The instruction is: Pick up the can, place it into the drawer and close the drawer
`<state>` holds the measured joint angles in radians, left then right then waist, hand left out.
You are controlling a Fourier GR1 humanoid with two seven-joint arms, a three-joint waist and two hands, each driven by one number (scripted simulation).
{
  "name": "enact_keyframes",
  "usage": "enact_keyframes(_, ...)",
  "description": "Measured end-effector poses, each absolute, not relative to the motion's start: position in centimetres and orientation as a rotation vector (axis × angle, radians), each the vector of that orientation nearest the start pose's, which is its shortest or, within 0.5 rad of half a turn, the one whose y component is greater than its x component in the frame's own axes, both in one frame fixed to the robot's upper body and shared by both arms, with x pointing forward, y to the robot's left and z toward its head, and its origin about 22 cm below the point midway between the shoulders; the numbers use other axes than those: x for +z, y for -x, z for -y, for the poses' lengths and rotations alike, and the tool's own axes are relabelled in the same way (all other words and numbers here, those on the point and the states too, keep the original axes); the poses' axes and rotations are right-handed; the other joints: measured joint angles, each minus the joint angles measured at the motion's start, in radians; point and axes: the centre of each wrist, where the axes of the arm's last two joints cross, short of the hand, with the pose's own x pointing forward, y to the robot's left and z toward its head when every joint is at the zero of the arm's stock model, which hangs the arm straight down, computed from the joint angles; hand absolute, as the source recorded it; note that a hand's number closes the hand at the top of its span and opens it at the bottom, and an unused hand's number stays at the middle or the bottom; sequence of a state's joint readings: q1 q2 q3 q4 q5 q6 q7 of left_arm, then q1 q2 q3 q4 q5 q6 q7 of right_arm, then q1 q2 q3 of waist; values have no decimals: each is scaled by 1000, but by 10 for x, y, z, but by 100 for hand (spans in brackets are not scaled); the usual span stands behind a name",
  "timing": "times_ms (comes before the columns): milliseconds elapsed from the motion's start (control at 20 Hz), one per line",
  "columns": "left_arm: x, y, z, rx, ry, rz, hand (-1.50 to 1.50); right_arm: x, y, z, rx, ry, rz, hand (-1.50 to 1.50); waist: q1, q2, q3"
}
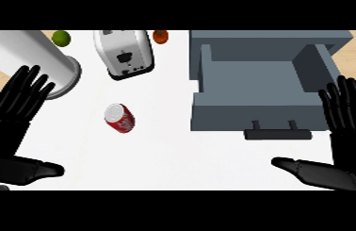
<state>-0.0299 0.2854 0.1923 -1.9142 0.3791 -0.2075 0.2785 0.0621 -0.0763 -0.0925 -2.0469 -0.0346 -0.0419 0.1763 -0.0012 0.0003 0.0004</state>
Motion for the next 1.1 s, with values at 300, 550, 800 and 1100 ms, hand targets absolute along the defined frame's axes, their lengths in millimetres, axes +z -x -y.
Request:
enact_keyframes(300,116,-236,-307,-126,132,1692,-150,101,-202,263,-67,164,1800,-150,0,-1,0)
enact_keyframes(550,104,-242,-302,-142,139,1654,-150,95,-193,269,-66,170,1805,-150,-1,-1,0)
enact_keyframes(800,73,-247,-291,-151,131,1616,-150,99,-195,274,-69,169,1819,-150,-1,0,0)
enact_keyframes(1100,34,-248,-281,-156,100,1589,-150,106,-189,284,-63,181,1830,-150,-2,0,0)
